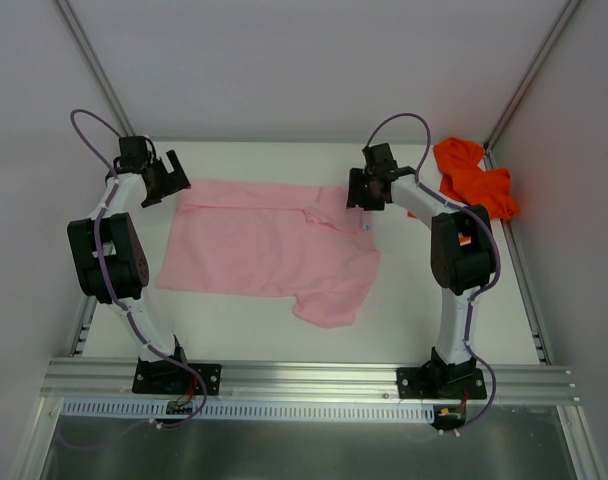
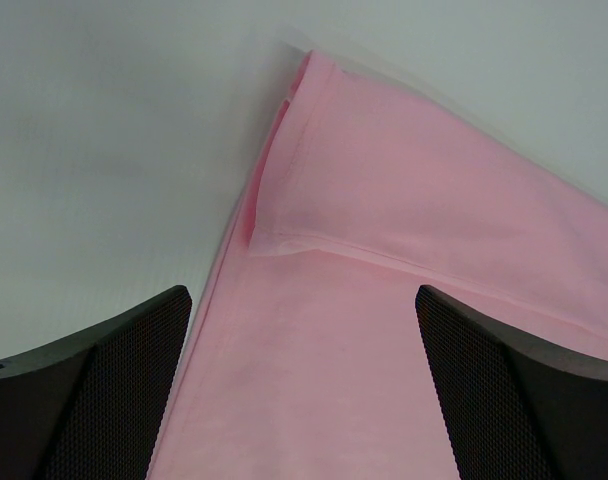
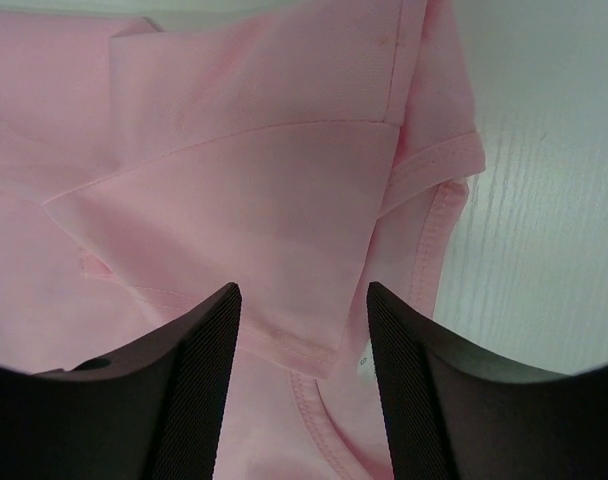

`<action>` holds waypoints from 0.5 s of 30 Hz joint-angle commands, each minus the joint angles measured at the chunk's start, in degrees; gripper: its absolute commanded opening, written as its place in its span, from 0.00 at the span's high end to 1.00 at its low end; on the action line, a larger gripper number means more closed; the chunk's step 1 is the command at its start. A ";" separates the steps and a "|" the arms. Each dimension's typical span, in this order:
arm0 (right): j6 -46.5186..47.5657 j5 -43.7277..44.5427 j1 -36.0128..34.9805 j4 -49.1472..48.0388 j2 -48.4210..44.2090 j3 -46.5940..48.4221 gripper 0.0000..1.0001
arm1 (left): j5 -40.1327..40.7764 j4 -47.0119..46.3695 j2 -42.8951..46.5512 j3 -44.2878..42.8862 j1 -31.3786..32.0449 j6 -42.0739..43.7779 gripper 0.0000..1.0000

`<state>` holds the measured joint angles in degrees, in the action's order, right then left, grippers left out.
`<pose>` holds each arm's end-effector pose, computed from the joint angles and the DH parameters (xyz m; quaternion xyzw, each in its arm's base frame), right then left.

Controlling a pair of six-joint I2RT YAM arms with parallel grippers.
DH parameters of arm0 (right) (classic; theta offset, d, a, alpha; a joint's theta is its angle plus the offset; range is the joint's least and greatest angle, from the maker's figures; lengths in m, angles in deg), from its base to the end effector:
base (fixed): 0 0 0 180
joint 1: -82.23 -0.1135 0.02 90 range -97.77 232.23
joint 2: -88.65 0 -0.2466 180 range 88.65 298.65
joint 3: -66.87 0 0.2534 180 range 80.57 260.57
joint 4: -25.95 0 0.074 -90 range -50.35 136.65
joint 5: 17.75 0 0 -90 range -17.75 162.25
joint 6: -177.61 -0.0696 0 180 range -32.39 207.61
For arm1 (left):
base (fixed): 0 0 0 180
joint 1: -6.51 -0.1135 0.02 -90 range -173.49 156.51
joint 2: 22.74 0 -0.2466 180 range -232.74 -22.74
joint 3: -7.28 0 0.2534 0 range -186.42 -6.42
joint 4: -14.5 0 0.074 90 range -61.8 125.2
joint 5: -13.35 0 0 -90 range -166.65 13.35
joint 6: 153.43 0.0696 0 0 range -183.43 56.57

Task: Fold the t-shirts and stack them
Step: Fold the flattened tshirt in 1/3 of the way

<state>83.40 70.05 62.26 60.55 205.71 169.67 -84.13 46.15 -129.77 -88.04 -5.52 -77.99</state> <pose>0.4429 0.1638 0.1626 -0.1350 0.9263 0.0912 0.3397 0.4365 0.0837 0.1997 -0.1856 0.8977 -0.0686 0.3936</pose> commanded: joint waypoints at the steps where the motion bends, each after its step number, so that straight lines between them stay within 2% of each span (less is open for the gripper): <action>1: -1.68 -0.27 -0.07 1.15 -0.07 -0.85 0.44 | -1.65 -0.38 3.13 0.50 0.08 -1.08 0.05; 15: -1.51 0.97 -1.04 2.30 1.86 -2.18 0.53 | -1.22 -0.20 5.07 1.38 -0.01 -0.55 0.05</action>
<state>82.59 70.47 61.65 62.00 206.17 167.85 -85.12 46.11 -128.24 -87.49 -5.52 -78.02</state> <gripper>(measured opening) 0.476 0.949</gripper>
